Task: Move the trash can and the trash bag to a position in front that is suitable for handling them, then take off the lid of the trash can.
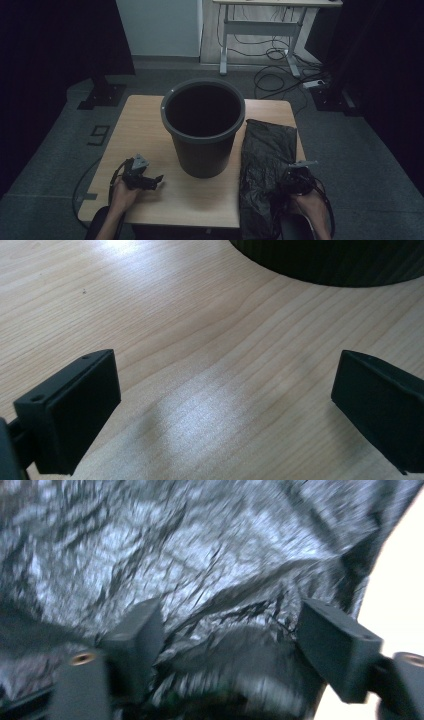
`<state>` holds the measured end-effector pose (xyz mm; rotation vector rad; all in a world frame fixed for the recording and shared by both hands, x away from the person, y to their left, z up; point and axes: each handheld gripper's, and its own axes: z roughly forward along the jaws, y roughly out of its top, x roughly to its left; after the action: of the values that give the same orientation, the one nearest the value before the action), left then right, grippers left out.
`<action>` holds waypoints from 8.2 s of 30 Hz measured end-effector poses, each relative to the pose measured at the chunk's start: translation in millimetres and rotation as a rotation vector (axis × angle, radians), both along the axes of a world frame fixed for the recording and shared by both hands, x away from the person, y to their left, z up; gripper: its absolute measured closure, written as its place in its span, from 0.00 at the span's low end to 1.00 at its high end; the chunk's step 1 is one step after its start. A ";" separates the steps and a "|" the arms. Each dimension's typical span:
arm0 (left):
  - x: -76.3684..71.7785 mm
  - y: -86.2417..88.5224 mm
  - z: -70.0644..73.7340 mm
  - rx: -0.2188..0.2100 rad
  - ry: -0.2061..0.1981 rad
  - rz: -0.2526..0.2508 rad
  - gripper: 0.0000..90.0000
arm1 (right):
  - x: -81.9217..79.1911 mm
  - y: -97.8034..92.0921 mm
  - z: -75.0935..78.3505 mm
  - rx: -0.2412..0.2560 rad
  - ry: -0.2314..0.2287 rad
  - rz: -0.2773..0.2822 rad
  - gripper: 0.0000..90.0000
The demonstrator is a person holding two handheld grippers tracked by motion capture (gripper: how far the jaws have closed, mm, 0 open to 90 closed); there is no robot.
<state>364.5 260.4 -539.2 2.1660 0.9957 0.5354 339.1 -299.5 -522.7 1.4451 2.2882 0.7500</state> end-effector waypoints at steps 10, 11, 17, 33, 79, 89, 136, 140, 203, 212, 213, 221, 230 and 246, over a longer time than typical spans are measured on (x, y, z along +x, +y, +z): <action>2.0 -1.4 -5.9 0.013 0.034 -0.016 0.00 | 26.6 20.7 -10.8 0.027 -0.012 0.007 0.89; 2.0 -1.7 -6.1 0.016 0.036 -0.019 0.00 | 30.6 21.8 -11.0 0.029 -0.015 0.003 0.91; 2.7 -3.9 -7.7 0.028 0.045 -0.030 0.00 | 66.9 32.8 -10.3 0.005 -0.021 -0.014 0.93; 4.7 -2.8 -8.1 0.033 0.062 -0.014 0.00 | 73.4 6.5 26.1 0.033 -0.074 -0.066 0.38; 10.1 -1.8 -9.0 -0.011 0.128 0.017 0.00 | -8.9 -10.0 -3.1 0.043 -0.037 -0.099 0.42; 43.1 -4.7 16.3 -0.057 0.059 0.017 0.00 | 11.8 -2.6 13.7 0.142 -0.149 -0.065 0.09; 89.9 -0.7 166.2 -0.023 0.040 -0.079 0.03 | 52.7 78.9 -34.1 0.092 -0.136 0.204 0.00; 94.5 1.2 175.8 -0.053 0.053 -0.059 0.06 | 52.6 78.9 -34.1 0.093 -0.136 0.204 0.00; 170.0 -84.9 260.4 0.036 0.116 -0.138 0.84 | 52.7 78.8 -34.3 0.093 -0.137 0.207 0.00; 163.9 -86.8 283.7 0.022 0.113 -0.092 0.86 | 52.7 78.7 -34.3 0.093 -0.137 0.208 0.00; 163.9 -86.8 283.7 0.022 0.113 -0.092 0.86 | 52.7 78.7 -34.3 0.093 -0.137 0.208 0.00; 163.6 -86.9 298.3 0.000 0.156 -0.068 0.87 | 52.7 78.7 -34.3 0.093 -0.137 0.208 0.00; 162.2 -82.6 311.5 -0.047 0.210 -0.059 0.87 | 52.7 78.7 -34.3 0.093 -0.137 0.209 0.00; 154.3 -77.0 344.1 -0.148 0.254 -0.054 0.88 | 52.5 78.8 -34.3 0.094 -0.138 0.210 0.00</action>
<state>518.8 183.5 -195.0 2.1556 1.0713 0.1568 391.6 -220.8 -557.0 1.1618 2.3484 0.9976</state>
